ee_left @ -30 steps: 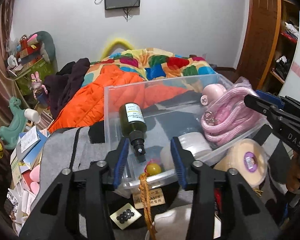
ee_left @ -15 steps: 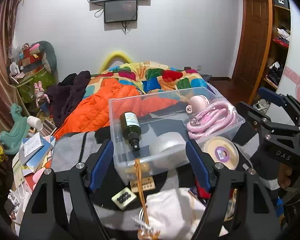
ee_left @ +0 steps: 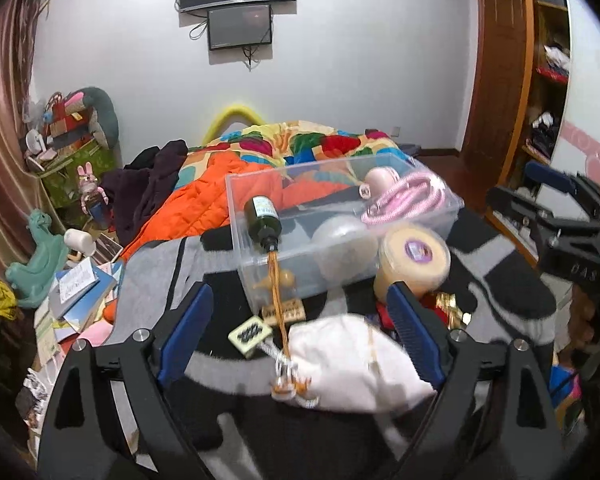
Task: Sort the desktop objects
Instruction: 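Move the right gripper to the cream tub with purple label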
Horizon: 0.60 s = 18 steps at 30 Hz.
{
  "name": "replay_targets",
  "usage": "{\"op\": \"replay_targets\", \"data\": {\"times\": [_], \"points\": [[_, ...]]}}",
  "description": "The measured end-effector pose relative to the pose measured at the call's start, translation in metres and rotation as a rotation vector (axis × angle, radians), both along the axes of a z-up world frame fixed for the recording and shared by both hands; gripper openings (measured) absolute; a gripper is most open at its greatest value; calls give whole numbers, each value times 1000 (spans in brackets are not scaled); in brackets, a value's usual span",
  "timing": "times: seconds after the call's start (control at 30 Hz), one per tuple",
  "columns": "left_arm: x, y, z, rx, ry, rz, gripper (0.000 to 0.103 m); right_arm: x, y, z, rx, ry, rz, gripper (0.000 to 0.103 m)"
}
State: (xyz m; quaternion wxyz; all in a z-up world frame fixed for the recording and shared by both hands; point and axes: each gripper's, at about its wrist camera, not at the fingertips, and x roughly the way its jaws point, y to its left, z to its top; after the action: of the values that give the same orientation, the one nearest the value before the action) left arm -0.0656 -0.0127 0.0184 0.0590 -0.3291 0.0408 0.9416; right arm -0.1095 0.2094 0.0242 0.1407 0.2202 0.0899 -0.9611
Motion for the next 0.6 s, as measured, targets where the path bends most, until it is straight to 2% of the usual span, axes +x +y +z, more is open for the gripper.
{"op": "replay_targets", "data": {"times": [0.13,0.23,0.4,0.6], "points": [[19,4,-11,-49,-14,-20,90,6,5,-9,21,-14,1,91],[30,7,-20,-58,-33,-36,91,12,8,-18,35,-33,4,92],[43,10,-37,-20,-91,-61,92,16,6,-33,81,-65,8,92],[47,14,-59,20,-150,-78,92,19,10,-46,79,-114,19,92]]}}
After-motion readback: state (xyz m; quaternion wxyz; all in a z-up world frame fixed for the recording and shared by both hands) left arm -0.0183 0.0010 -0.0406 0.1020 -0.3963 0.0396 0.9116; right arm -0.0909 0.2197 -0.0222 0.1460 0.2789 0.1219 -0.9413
